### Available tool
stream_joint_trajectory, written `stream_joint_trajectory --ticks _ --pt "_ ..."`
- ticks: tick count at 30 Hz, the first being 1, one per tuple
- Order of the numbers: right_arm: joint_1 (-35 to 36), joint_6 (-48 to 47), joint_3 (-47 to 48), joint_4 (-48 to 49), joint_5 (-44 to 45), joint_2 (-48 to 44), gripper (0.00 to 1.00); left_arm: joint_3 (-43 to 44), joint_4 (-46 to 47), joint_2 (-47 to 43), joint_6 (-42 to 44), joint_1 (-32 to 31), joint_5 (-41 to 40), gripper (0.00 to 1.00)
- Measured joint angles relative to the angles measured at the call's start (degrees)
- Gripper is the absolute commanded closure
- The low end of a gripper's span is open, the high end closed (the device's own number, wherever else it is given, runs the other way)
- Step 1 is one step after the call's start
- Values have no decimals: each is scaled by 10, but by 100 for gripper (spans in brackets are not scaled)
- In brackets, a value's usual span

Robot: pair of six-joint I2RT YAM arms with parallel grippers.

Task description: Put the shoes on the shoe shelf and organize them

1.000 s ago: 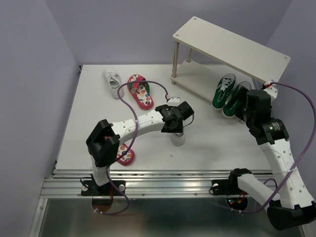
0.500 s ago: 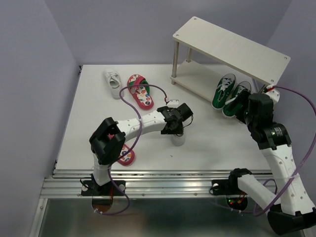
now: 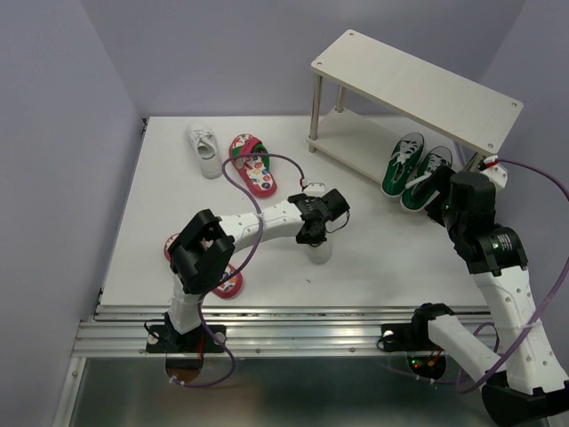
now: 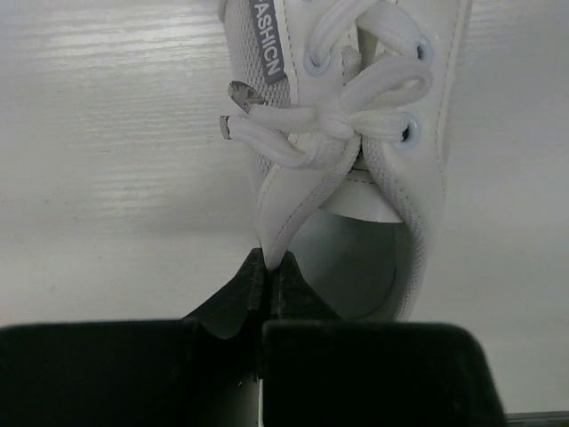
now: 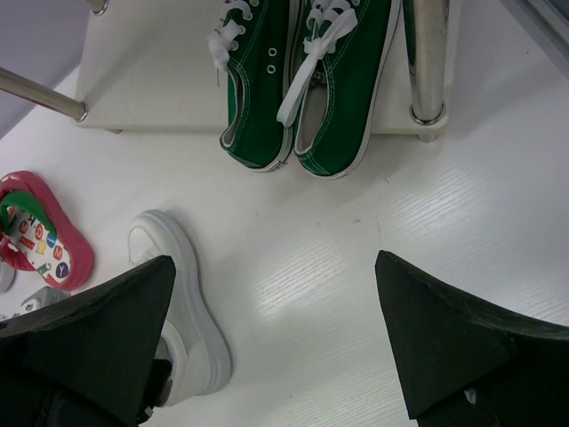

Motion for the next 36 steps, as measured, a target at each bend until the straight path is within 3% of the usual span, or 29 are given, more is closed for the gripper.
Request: stream_joint_trajectory --ticks 6,15,17,18,20,22,30,36 --pt "0 0 0 0 0 5 0 1 -16 -3 56 1 -32 100" --pt "0 4 0 0 0 11 0 -66 38 -73 278 35 -79 99" --pt "0 5 0 0 0 11 0 -73 62 -85 313 54 -69 79" --pt "0 5 0 0 0 11 0 -73 72 -87 325 64 -63 50" --pt "0 5 0 0 0 11 0 -73 92 -87 338 89 -48 23" --pt "0 5 0 0 1 11 0 -72 103 -87 350 109 -37 16" --pt "0 4 0 0 6 15 0 -63 92 -87 320 118 -3 19" --pt "0 4 0 0 8 26 0 -30 24 -87 205 116 -7 25"
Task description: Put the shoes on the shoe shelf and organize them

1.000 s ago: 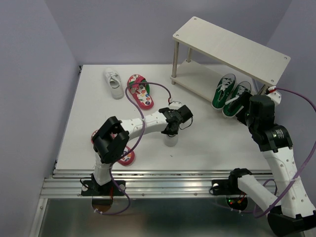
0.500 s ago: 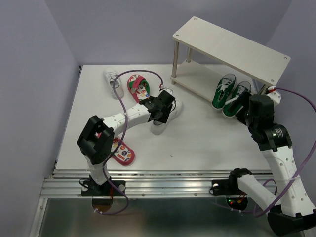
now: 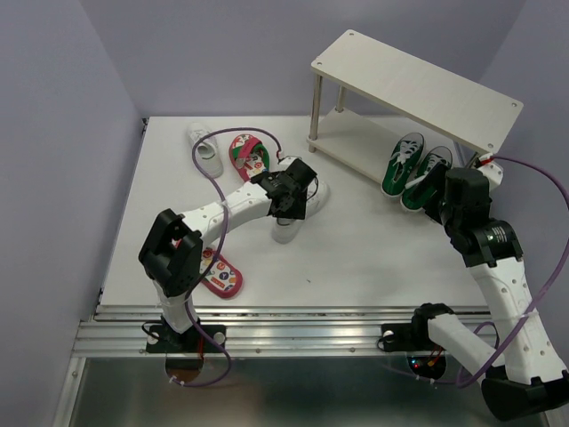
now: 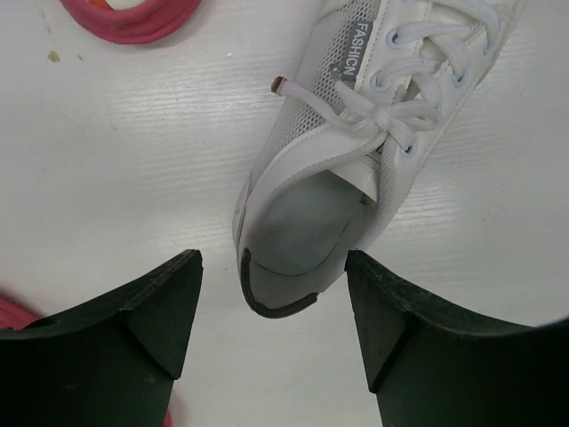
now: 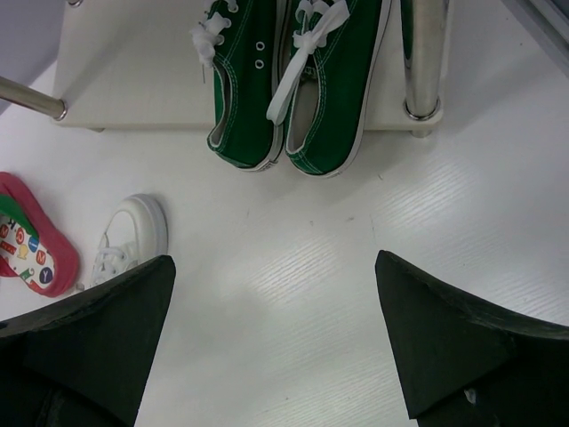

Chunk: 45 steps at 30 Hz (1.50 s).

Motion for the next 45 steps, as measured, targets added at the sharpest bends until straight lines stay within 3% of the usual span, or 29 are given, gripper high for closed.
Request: stream_joint_trajectory --ticks 5,11,18,20,21,22,29,40,45 --pt "0 0 0 0 1 3 0 4 -29 0 -85 0 -9 27" --pt "0 0 0 0 0 7 0 0 -40 0 -162 0 -19 40" --pt "0 0 0 0 0 7 0 -29 -37 11 -221 0 -18 47" --pt "0 0 0 0 1 7 0 -35 -28 17 -233 1 -17 67" --pt "0 0 0 0 1 7 0 -36 -25 20 -236 2 -18 90" --pt "0 0 0 0 1 7 0 -36 -31 20 -238 4 -20 100" --pt "0 0 0 0 1 7 0 -12 -73 20 -249 7 -28 100" --pt "0 0 0 0 2 5 0 236 -167 43 -227 7 -61 100" --pt "0 1 0 0 2 3 0 365 -176 111 -202 19 -65 100"
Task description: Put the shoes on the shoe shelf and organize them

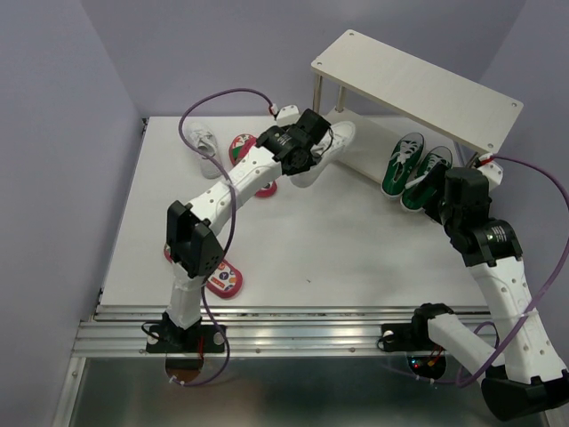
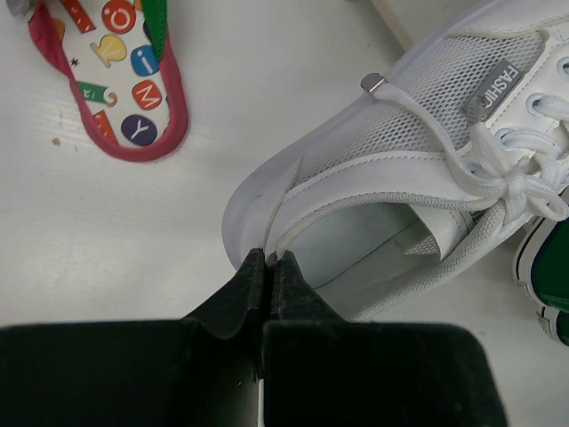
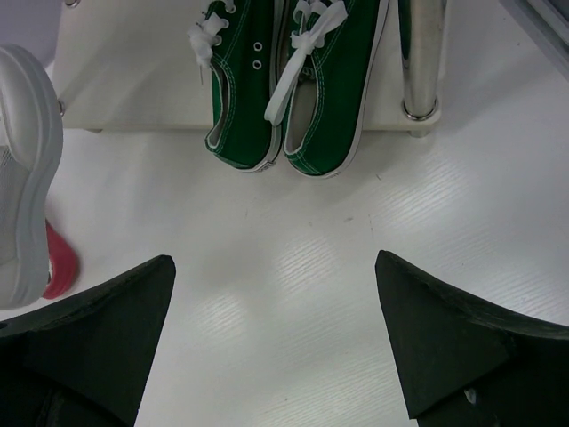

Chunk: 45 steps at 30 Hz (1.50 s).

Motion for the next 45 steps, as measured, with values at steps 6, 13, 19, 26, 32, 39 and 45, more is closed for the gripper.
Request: stream_joint_trajectory --ticks 6,13,19,26,32,39,45 --pt "0 0 4 -9 6 -5 0 116 7 113 30 21 15 100" --pt "0 1 14 -23 14 -9 0 118 42 144 51 38 54 100" --pt "0 1 22 -27 18 -4 0 128 98 162 55 41 83 100" --pt "0 1 22 -30 18 5 0 191 149 225 59 41 100 100" --pt "0 1 38 -48 29 5 0 191 187 243 67 46 108 100" --pt "0 2 50 -63 37 5 0 191 219 247 57 64 118 100" --pt "0 2 53 -71 39 13 0 193 247 261 34 75 128 100"
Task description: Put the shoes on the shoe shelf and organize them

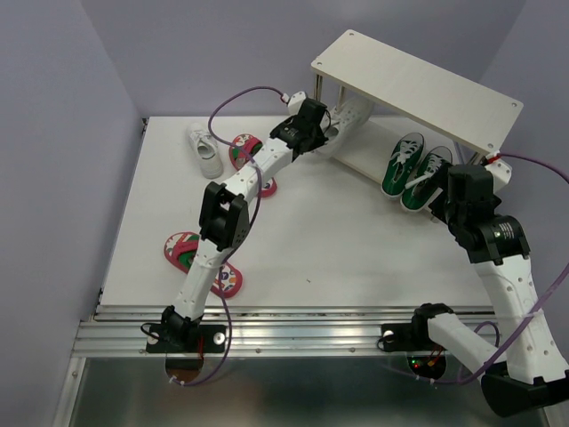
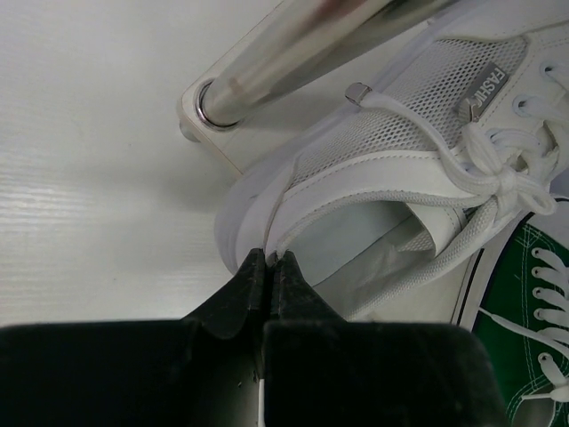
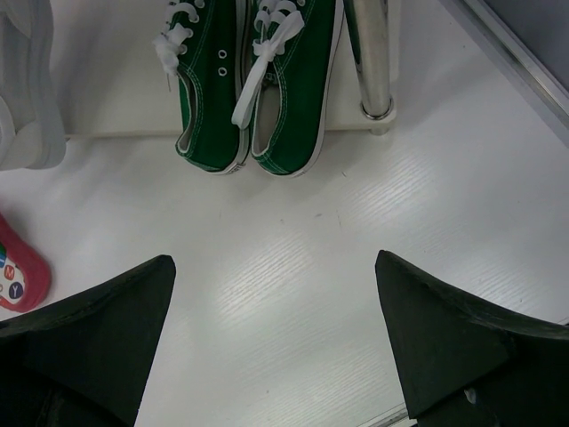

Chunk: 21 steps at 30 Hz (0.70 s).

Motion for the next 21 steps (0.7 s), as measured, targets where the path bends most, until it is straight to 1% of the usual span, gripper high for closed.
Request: stream_joint_trajectory --ticks 9,10,12,13,14,15,17,18,21 --pt "0 0 0 0 0 6 0 4 17 30 -25 2 13 100" --pt "0 0 0 -1 0 6 0 6 19 30 -27 2 15 96" --pt "0 0 0 -1 0 6 0 6 21 30 -30 3 21 86" --pt "0 0 0 -1 0 6 0 6 21 31 -32 3 24 77" --pt "0 0 0 -1 0 6 0 6 21 31 -34 3 27 71" --pt "0 0 0 -1 0 6 0 6 21 31 -38 3 30 60" --pt "0 0 0 -1 0 6 0 6 27 32 -41 3 37 53" --pt "0 0 0 -1 0 6 0 8 42 32 -45 3 41 48" --pt "0 0 0 -1 0 6 0 14 66 31 -47 3 49 41"
